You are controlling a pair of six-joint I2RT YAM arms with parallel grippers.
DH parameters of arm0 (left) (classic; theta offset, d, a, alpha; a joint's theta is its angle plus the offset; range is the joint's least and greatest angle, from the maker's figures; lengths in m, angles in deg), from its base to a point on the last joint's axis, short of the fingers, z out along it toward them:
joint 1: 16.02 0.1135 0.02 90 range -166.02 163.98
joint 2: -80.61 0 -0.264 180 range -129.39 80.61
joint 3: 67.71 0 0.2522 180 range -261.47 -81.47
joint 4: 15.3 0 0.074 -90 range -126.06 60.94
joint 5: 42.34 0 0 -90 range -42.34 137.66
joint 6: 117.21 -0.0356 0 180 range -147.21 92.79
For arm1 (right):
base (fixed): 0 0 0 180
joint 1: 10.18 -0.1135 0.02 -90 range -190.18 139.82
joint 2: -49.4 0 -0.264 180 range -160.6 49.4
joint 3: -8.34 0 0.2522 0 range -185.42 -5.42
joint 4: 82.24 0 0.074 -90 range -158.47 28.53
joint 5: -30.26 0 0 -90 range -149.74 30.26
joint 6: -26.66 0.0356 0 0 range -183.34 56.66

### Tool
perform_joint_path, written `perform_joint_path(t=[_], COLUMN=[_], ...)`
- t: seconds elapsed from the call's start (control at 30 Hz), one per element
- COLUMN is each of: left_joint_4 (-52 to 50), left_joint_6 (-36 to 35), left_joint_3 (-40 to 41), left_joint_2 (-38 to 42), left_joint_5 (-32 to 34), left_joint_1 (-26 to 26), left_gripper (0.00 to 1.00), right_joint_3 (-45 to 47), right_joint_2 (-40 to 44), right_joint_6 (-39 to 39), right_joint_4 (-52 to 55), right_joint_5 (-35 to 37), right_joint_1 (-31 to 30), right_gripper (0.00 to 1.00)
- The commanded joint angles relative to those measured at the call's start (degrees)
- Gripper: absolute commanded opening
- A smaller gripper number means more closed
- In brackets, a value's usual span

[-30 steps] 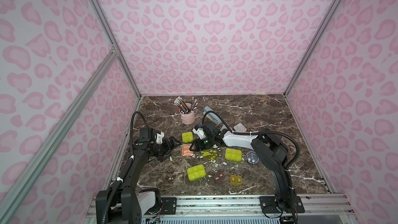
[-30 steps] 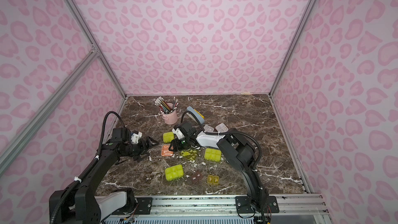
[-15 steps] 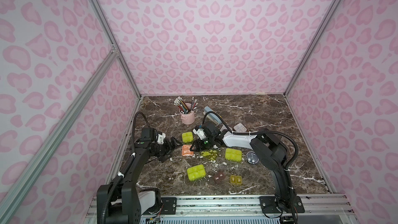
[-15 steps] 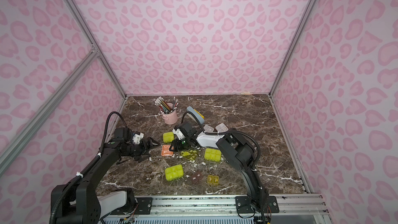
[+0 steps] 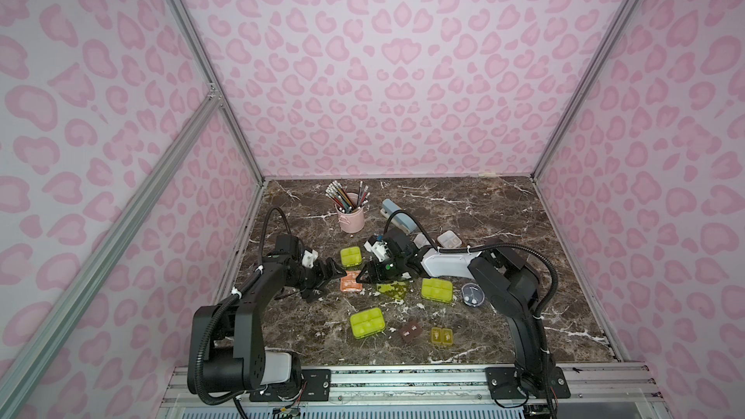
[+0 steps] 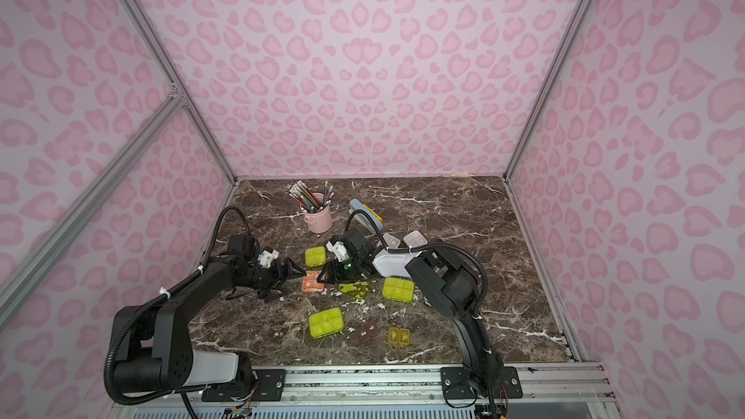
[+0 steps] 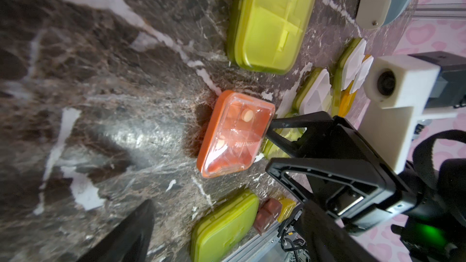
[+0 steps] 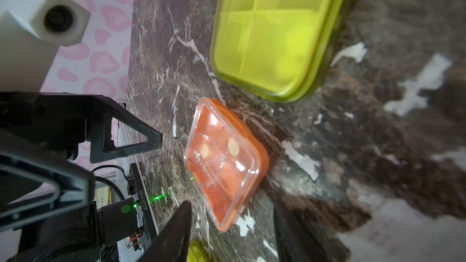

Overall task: Close pillboxes
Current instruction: Close the lid on the pillbox.

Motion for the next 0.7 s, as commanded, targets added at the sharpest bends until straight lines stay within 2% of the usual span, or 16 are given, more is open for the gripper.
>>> perform_joint_path(t=[0.0,0.2,0.47,0.67], left_joint_4=[1.5,4.9,10.2,12.1], left_joint_6=[-1.2,0.9,3.0,3.9], left_joint_3=[-0.7,-0.9,-0.4,0.2], left_joint_2=[-1.3,-3.9,-8.3,-9.3], left_joint_5=[-0.2,-0.6,-1.9,-2.8], left_joint_1=[0.0,0.0,-0.7,-1.1], left_gripper=[0.9,0.88,0.76,0.72], right_joint_3=[0.7,0.9,0.9,0.6], right_joint_2=[-0.4,-1.0,-1.5,-2.1], right_joint_6=[1.5,3.1,3.5,4.1], right_joint_4=[-1.0,-2.8,-2.9,-3.3], right_joint_5=[-0.5,-1.3,-1.3,-1.7], right_joint_1=[0.0,0.1,0.2,0.1], right_gripper=[0.54,0.54,0.54,0.54])
